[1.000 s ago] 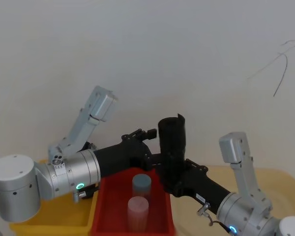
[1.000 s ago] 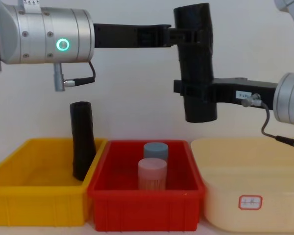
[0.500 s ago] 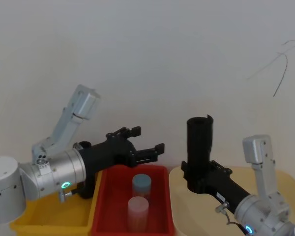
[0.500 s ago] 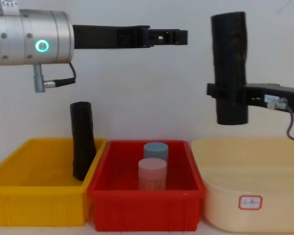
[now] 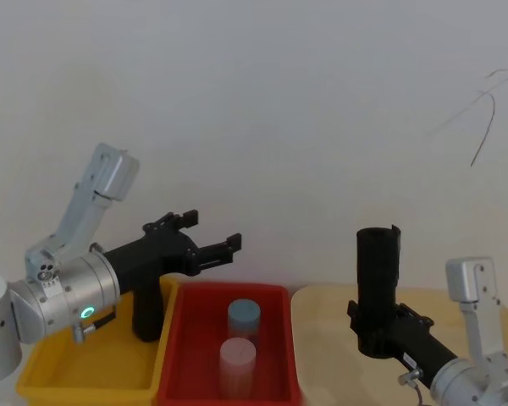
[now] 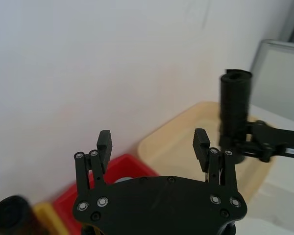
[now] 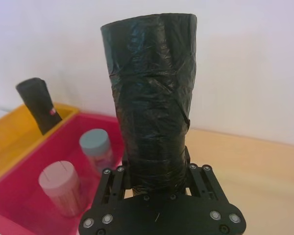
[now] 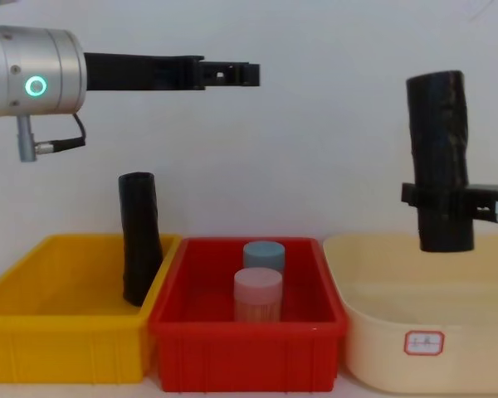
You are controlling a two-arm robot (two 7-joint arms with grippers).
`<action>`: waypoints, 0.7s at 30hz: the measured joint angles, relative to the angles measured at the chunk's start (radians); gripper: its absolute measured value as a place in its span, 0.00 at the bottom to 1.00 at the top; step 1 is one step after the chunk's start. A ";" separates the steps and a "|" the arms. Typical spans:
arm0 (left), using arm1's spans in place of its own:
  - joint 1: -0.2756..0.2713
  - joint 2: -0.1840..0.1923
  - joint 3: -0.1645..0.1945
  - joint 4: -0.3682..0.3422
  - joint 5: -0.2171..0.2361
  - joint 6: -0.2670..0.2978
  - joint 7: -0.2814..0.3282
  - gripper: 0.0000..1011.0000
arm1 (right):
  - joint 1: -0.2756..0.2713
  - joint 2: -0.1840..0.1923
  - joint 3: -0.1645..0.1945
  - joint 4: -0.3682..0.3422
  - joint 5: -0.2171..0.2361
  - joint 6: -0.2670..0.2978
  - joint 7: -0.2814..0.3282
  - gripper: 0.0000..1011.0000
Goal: Pick up the garbage bag with the one hand and transfer it to the other hand.
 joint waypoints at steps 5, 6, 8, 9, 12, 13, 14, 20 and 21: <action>0.004 0.004 -0.007 0.005 0.013 0.000 0.041 0.99 | -0.009 0.001 0.008 0.001 0.000 0.007 -0.009 0.61; 0.004 0.005 -0.009 0.006 0.016 0.000 0.052 0.99 | -0.013 0.001 0.011 0.001 0.000 0.008 -0.012 0.64; 0.005 0.006 -0.010 0.008 0.019 0.000 0.062 0.99 | -0.015 0.002 0.013 0.001 0.000 0.011 -0.015 0.69; 0.006 0.006 -0.012 0.009 0.022 -0.001 0.071 0.99 | -0.018 0.002 0.015 0.001 0.000 0.013 -0.017 0.73; 0.007 0.008 -0.014 0.011 0.026 -0.001 0.085 0.99 | -0.022 0.002 0.018 0.002 0.000 0.016 -0.021 0.82; 0.007 0.008 -0.015 0.012 0.027 -0.002 0.087 0.99 | -0.022 0.002 0.019 0.002 0.000 0.016 -0.022 0.85; 0.007 0.008 -0.015 0.012 0.027 -0.002 0.087 0.99 | -0.023 0.002 0.019 0.002 0.000 0.016 -0.022 0.87; 0.016 0.008 -0.014 0.010 0.036 -0.009 0.096 0.99 | -0.031 0.002 0.020 -0.005 -0.004 0.012 -0.025 0.99; 0.018 0.008 -0.014 0.009 0.039 -0.011 0.099 0.99 | -0.034 0.002 0.020 -0.008 -0.005 0.009 -0.025 0.99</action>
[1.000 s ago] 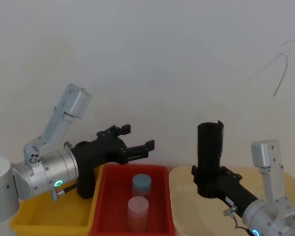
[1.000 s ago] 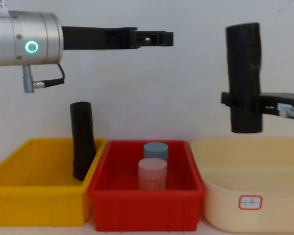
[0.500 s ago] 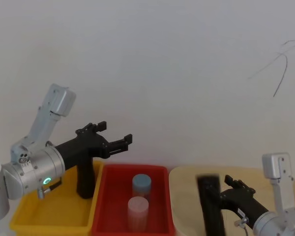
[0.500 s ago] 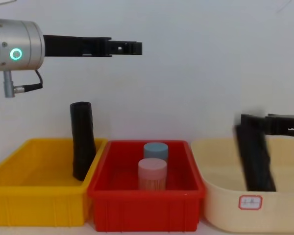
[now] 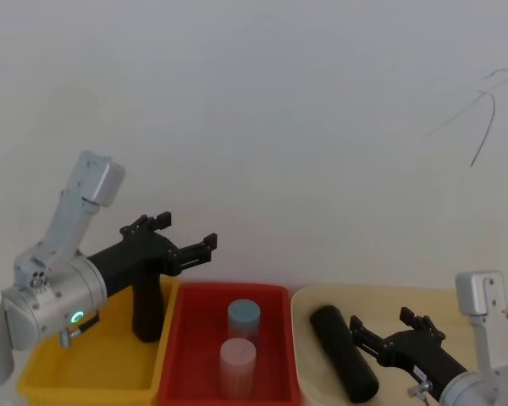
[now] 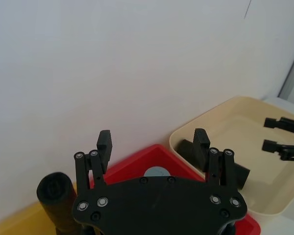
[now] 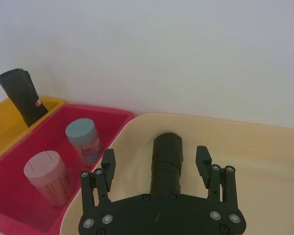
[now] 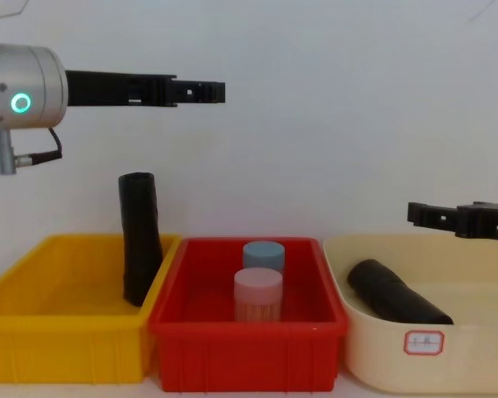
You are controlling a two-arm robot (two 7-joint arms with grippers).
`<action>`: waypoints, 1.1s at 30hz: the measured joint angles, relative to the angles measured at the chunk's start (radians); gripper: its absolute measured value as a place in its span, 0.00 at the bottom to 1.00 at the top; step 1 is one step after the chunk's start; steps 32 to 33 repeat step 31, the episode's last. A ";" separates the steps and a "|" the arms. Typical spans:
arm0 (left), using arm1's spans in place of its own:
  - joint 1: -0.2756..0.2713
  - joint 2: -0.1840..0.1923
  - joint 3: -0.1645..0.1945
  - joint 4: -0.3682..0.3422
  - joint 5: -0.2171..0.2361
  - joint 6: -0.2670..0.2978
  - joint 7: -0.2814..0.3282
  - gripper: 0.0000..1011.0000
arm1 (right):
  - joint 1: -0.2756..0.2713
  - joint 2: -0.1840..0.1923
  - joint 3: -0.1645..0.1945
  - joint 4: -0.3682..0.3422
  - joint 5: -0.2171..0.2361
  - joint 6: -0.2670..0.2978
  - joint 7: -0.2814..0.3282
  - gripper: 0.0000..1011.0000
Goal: Pick up the garbage bag with the one hand and transfer it to the other hand.
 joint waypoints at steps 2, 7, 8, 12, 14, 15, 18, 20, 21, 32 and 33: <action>0.012 0.000 0.002 -0.006 0.012 -0.010 0.013 0.99 | -0.012 0.000 0.002 -0.011 -0.006 -0.010 -0.004 0.99; 0.053 -0.002 0.009 -0.025 0.053 -0.044 0.059 0.99 | -0.047 0.002 0.008 -0.044 -0.024 -0.038 -0.015 0.99; 0.060 -0.002 0.010 -0.028 0.060 -0.050 0.067 0.99 | -0.061 0.003 0.011 -0.057 -0.031 -0.050 -0.019 0.99; 0.096 -0.003 0.016 -0.044 0.095 -0.081 0.107 0.99 | -0.095 0.005 0.017 -0.090 -0.048 -0.077 -0.031 0.99; 0.117 -0.004 0.019 -0.054 0.117 -0.099 0.131 0.99 | -0.117 0.006 0.020 -0.110 -0.059 -0.094 -0.037 0.99; 0.125 -0.004 0.021 -0.058 0.125 -0.105 0.139 0.99 | -0.125 0.006 0.022 -0.118 -0.063 -0.100 -0.040 0.99; 0.155 -0.005 0.025 -0.071 0.155 -0.130 0.172 0.99 | -0.153 0.008 0.027 -0.144 -0.078 -0.123 -0.048 0.99; 0.177 -0.006 0.029 -0.081 0.177 -0.149 0.197 0.99 | -0.168 0.009 0.029 -0.158 -0.085 -0.134 -0.053 0.99; 0.184 -0.007 0.030 -0.084 0.184 -0.155 0.206 0.99 | -0.182 0.009 0.031 -0.171 -0.092 -0.145 -0.057 0.99; 0.270 -0.010 0.045 -0.122 0.270 -0.227 0.301 0.99 | -0.254 0.013 0.042 -0.238 -0.127 -0.202 -0.080 0.99; 0.270 -0.010 0.045 -0.122 0.270 -0.227 0.301 0.99 | -0.254 0.013 0.042 -0.238 -0.127 -0.202 -0.080 0.99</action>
